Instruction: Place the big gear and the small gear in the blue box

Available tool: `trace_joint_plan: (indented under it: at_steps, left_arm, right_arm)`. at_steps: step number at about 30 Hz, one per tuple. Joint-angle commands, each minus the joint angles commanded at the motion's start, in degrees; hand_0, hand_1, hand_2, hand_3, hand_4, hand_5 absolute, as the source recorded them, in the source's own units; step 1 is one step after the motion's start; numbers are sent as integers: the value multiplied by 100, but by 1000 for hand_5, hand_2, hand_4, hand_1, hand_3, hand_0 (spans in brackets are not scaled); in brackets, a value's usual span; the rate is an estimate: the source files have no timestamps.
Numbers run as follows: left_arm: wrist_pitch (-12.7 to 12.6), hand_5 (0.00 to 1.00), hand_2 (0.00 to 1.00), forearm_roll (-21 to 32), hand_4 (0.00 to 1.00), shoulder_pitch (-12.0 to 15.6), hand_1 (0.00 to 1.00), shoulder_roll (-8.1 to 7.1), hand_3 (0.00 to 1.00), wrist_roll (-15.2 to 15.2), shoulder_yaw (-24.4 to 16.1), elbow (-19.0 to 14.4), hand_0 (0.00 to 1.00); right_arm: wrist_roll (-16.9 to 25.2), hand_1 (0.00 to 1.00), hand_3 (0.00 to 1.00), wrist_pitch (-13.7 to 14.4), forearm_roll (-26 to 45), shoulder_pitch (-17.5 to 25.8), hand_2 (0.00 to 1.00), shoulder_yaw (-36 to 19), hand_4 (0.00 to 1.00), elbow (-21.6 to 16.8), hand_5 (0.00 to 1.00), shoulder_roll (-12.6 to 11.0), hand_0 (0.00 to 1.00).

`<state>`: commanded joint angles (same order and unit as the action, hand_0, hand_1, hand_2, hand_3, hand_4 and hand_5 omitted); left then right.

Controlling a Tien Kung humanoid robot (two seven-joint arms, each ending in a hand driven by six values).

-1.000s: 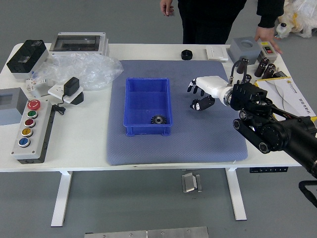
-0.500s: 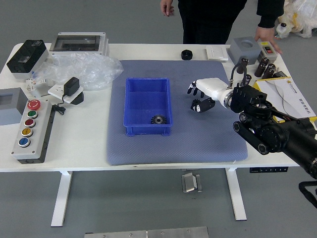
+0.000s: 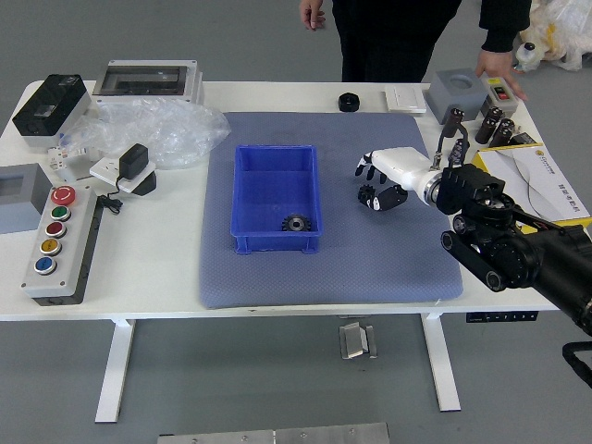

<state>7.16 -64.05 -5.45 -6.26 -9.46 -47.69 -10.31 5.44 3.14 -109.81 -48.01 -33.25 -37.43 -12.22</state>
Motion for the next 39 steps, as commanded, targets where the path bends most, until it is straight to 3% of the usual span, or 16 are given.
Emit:
trace_joint_plan:
  at_steps: [39]
  left_arm:
    - [-1,307,805,0,674,-16,823,27,828,2,-1,0,853]
  right_arm:
    - [-7,505,674,194,-237,107,609,-66,662,397,152,260,545]
